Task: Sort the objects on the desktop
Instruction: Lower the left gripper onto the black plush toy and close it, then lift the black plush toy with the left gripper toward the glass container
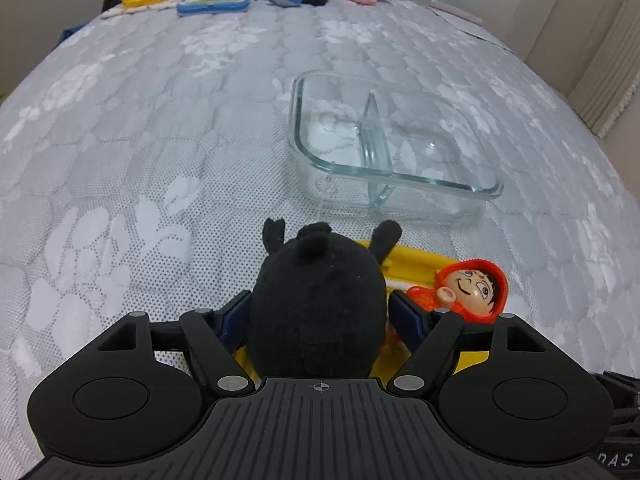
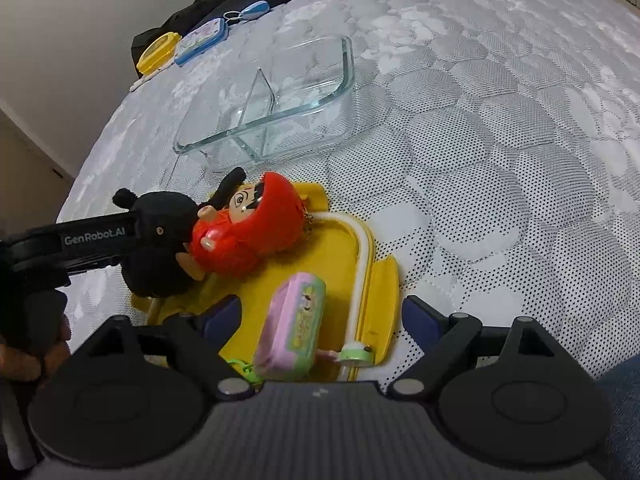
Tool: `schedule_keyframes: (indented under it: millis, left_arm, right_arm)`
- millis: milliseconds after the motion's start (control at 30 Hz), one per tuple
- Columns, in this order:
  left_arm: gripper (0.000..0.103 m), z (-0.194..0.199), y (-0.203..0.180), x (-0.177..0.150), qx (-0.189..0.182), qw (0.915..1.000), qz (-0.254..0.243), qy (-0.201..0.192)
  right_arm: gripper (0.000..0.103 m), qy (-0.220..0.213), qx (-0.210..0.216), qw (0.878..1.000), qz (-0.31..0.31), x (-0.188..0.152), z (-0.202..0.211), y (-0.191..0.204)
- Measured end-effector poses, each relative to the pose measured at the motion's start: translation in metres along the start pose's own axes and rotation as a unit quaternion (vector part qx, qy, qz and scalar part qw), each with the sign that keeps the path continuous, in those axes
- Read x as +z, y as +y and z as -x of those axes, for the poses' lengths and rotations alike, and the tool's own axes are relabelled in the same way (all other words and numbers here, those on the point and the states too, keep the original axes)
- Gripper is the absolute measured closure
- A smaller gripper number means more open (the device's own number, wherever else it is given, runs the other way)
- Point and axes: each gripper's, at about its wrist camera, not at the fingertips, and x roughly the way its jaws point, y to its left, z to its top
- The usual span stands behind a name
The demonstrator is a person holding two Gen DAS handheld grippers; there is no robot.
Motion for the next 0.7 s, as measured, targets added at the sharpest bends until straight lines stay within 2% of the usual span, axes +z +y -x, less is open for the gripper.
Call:
schedule_keyframes:
  millis: [100, 200, 300, 433, 533, 700]
  left_arm:
    - [0.032, 0.009, 0.006, 0.001, -0.011, 0.9997, 0.018, 0.009]
    - [0.032, 0.022, 0.011, 0.006, -0.044, 0.9979, 0.043, 0.021]
    - [0.032, 0.033, 0.01, 0.012, -0.042, 0.9984, 0.032, 0.021]
    - [0.032, 0.043, 0.017, 0.026, -0.065, 0.9953, 0.067, 0.023]
    - [0.032, 0.055, 0.018, 0.046, -0.076, 0.9934, 0.086, 0.004]
    - [0.032, 0.08, 0.009, 0.096, -0.064, 0.9948, 0.068, -0.04]
  right_arm:
    - [0.014, -0.001, 0.004, 1.0, -0.005, 0.001, 0.0, -0.002]
    - [0.013, -0.001, 0.0, 1.0, -0.012, 0.002, -0.003, -0.004]
    - [0.013, 0.001, 0.007, 1.0, -0.016, 0.004, -0.003, -0.005]
    - [0.012, -0.006, 0.024, 0.999, -0.028, 0.006, 0.001, -0.009]
    - [0.012, -0.005, 0.035, 0.998, -0.044, 0.008, 0.002, -0.015]
    - [0.011, 0.002, 0.059, 0.996, -0.072, 0.009, 0.002, -0.024]
